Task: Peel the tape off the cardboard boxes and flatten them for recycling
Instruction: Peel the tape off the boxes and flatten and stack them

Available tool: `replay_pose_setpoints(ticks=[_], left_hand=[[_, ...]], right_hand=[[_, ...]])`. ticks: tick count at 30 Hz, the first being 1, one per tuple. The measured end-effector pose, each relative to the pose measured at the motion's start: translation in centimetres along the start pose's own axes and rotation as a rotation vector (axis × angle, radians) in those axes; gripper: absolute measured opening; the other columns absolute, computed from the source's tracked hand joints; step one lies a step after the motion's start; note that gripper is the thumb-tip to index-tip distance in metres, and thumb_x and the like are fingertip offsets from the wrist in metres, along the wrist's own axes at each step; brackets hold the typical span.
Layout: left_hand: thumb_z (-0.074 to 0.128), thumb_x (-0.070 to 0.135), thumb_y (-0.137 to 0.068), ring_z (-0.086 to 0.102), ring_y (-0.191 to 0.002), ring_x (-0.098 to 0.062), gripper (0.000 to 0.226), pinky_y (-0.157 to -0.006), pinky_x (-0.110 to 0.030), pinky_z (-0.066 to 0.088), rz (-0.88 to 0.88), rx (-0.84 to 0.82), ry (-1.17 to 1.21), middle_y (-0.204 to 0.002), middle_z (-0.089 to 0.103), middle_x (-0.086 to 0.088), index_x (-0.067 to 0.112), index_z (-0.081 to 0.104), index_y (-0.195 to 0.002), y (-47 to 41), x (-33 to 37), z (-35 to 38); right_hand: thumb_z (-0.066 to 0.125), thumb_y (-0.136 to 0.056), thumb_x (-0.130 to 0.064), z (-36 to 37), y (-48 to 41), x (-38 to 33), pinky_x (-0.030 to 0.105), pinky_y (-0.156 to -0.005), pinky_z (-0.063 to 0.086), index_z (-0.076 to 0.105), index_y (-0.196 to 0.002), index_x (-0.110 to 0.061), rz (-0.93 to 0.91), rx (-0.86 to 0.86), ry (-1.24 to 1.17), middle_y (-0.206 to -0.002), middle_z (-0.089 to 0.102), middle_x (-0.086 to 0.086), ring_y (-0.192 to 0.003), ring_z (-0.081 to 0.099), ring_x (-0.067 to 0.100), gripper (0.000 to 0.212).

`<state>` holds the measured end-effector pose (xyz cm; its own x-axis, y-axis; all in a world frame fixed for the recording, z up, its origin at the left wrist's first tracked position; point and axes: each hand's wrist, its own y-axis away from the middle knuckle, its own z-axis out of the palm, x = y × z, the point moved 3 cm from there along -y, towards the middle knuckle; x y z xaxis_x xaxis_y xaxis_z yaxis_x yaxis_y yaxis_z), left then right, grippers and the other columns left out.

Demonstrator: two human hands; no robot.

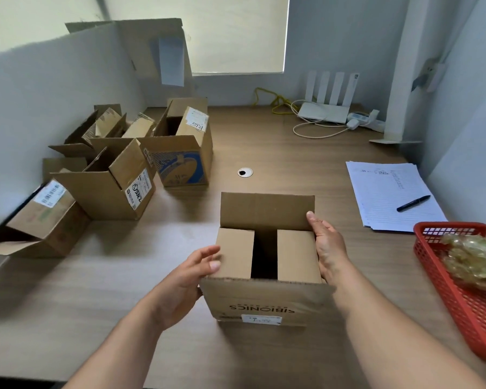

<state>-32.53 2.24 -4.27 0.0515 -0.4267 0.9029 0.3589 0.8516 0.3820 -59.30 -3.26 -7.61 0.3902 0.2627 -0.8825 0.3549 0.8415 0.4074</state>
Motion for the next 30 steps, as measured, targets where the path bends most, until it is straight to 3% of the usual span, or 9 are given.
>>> replay_pose_setpoints(ticks=[3, 6, 9, 11, 14, 18, 23, 27, 30], left_hand=[[0.083, 0.042, -0.049, 0.047, -0.121, 0.008, 0.114, -0.093, -0.015, 0.042, -0.068, -0.172, -0.306, -0.137, 0.037, 0.03, 0.045, 0.019, -0.143, 0.9, -1.2, 0.0], [0.083, 0.06, -0.05, 0.03, -0.136, -0.001, 0.137, -0.106, -0.015, 0.027, -0.083, -0.105, -0.635, -0.147, 0.018, 0.024, 0.046, -0.011, -0.149, 0.8, -1.9, 0.0], [0.08, 0.075, -0.04, 0.02, -0.14, -0.001, 0.15, -0.114, -0.02, 0.02, -0.033, -0.048, -0.712, -0.154, 0.009, 0.021, 0.038, -0.015, -0.15, 0.4, -2.0, -0.1], [0.079, 0.079, -0.036, 0.023, -0.139, -0.002, 0.155, -0.114, -0.02, 0.022, -0.035, -0.033, -0.705, -0.153, 0.012, 0.021, 0.038, -0.016, -0.15, 0.2, -1.9, -0.1], [0.082, 0.072, -0.042, 0.029, -0.134, -0.002, 0.153, -0.108, -0.016, 0.025, -0.023, -0.008, -0.666, -0.148, 0.017, 0.021, 0.036, -0.021, -0.149, 0.1, -1.8, 0.4], [0.082, 0.072, -0.04, 0.024, -0.134, -0.002, 0.154, -0.107, -0.017, 0.025, 0.025, 0.04, -0.664, -0.146, 0.014, 0.022, 0.036, -0.024, -0.147, -0.4, -1.9, 1.0], [0.081, 0.058, -0.056, 0.012, -0.145, -0.008, 0.143, -0.117, -0.026, 0.018, 0.035, 0.098, -0.688, -0.16, 0.001, 0.011, 0.026, -0.021, -0.15, -0.7, -1.7, 1.8], [0.079, 0.067, -0.058, 0.012, -0.146, -0.013, 0.142, -0.119, -0.033, 0.019, 0.036, 0.12, -0.696, -0.161, 0.001, 0.008, 0.024, -0.019, -0.151, -1.4, -0.6, 2.6], [0.077, 0.06, -0.067, 0.022, -0.142, -0.017, 0.129, -0.114, -0.031, 0.026, 0.016, 0.182, -0.624, -0.16, 0.012, 0.0, 0.018, -0.01, -0.153, -2.4, 0.3, 3.0]], right_hand=[[0.071, -0.084, -0.033, 0.2, 0.2, -0.1, 0.05, -0.094, 0.051, 0.065, -0.099, -0.01, -0.003, 0.017, -0.018, -0.106, 0.07, 0.015, -0.097, 0.066, 0.031, 0.029], [0.07, -0.085, -0.032, 0.3, 0.5, -0.3, 0.045, -0.094, 0.051, 0.064, -0.093, -0.011, -0.029, 0.032, 0.003, -0.104, 0.07, 0.013, -0.095, 0.065, 0.028, 0.023], [0.067, -0.087, -0.035, 0.4, 1.0, -0.6, 0.035, -0.078, 0.048, 0.061, -0.079, -0.014, -0.097, 0.039, 0.116, -0.086, 0.062, 0.009, -0.082, 0.055, 0.022, 0.023], [0.064, -0.089, -0.038, 0.6, 2.1, -1.2, 0.029, -0.074, 0.042, 0.061, -0.087, -0.014, -0.179, 0.02, 0.346, -0.09, 0.057, 0.007, -0.087, 0.051, 0.021, 0.024], [0.068, -0.078, -0.054, 0.4, 4.5, -1.3, 0.034, -0.104, 0.034, 0.035, -0.142, -0.01, -0.194, 0.012, 0.98, -0.142, 0.037, 0.009, -0.132, 0.036, 0.023, 0.085], [0.067, -0.069, -0.065, 1.2, 8.4, -0.2, 0.04, -0.114, 0.019, 0.005, -0.152, -0.013, -0.266, -0.013, 1.417, -0.158, 0.007, 0.008, -0.144, 0.013, 0.027, 0.116], [0.06, -0.081, -0.054, 0.9, 9.3, -1.4, 0.036, -0.106, 0.029, 0.029, -0.144, -0.013, -0.382, 0.044, 1.429, -0.146, 0.031, 0.009, -0.134, 0.03, 0.027, 0.081], [0.049, -0.092, -0.037, 0.0, 9.7, -2.7, 0.033, -0.098, 0.037, 0.048, -0.134, -0.012, -0.365, 0.016, 1.2, -0.133, 0.051, 0.008, -0.122, 0.045, 0.025, 0.05], [0.042, -0.096, -0.021, -0.7, 9.9, -3.6, 0.034, -0.083, 0.04, 0.062, -0.103, -0.01, -0.356, 0.003, 0.923, -0.094, 0.059, 0.006, -0.097, 0.051, 0.024, 0.025]])
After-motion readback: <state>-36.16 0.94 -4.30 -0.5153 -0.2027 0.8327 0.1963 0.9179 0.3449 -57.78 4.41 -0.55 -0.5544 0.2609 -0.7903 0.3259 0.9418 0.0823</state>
